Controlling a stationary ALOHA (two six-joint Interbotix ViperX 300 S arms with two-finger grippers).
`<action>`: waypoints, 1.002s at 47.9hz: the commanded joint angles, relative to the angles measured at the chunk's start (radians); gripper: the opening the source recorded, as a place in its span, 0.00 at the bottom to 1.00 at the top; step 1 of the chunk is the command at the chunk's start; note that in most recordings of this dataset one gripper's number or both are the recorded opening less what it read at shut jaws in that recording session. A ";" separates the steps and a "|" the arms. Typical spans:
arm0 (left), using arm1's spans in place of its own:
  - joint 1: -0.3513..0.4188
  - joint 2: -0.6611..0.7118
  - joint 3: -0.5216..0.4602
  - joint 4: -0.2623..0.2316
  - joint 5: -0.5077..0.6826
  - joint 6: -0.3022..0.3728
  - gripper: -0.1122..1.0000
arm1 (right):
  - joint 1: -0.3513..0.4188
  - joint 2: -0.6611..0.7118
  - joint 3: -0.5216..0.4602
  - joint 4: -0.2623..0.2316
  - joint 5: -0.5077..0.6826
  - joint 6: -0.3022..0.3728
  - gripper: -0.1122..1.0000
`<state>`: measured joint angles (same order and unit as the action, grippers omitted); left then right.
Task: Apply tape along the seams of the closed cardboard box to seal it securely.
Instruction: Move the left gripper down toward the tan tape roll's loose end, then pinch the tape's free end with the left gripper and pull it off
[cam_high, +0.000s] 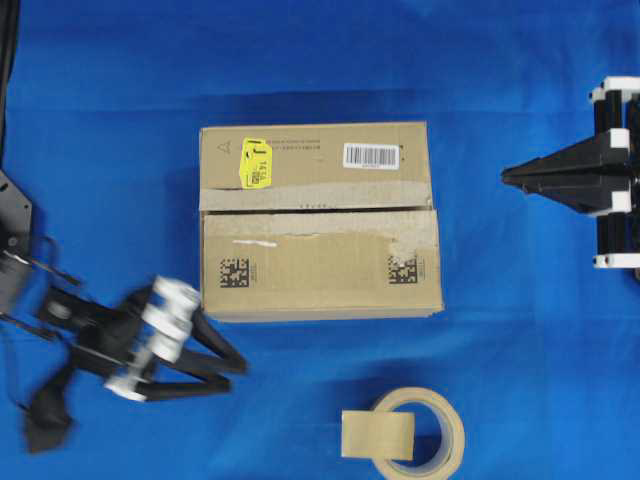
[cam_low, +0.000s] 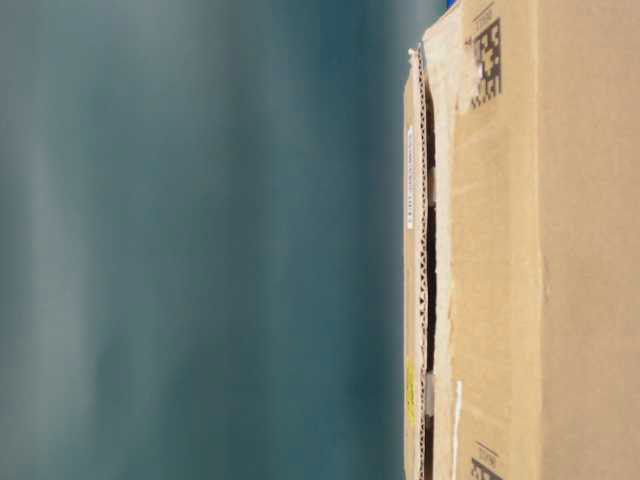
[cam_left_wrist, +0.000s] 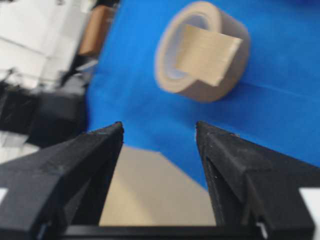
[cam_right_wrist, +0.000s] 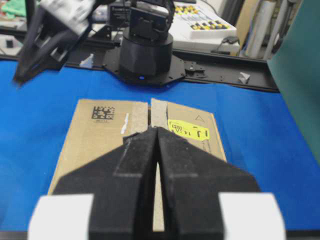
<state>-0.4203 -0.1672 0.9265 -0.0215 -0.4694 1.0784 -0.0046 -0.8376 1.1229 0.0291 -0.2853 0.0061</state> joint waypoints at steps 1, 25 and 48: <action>-0.012 0.097 -0.097 -0.006 0.015 0.037 0.61 | -0.002 0.003 -0.021 0.003 -0.008 0.002 0.12; -0.011 0.445 -0.414 -0.006 0.160 0.209 0.61 | -0.002 0.008 -0.020 0.002 -0.008 0.002 0.12; -0.008 0.494 -0.465 -0.005 0.153 0.245 0.59 | 0.000 0.008 -0.011 -0.002 -0.005 0.000 0.12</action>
<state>-0.4188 0.3467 0.4771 -0.0261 -0.3053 1.3223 -0.0046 -0.8314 1.1229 0.0276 -0.2853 0.0061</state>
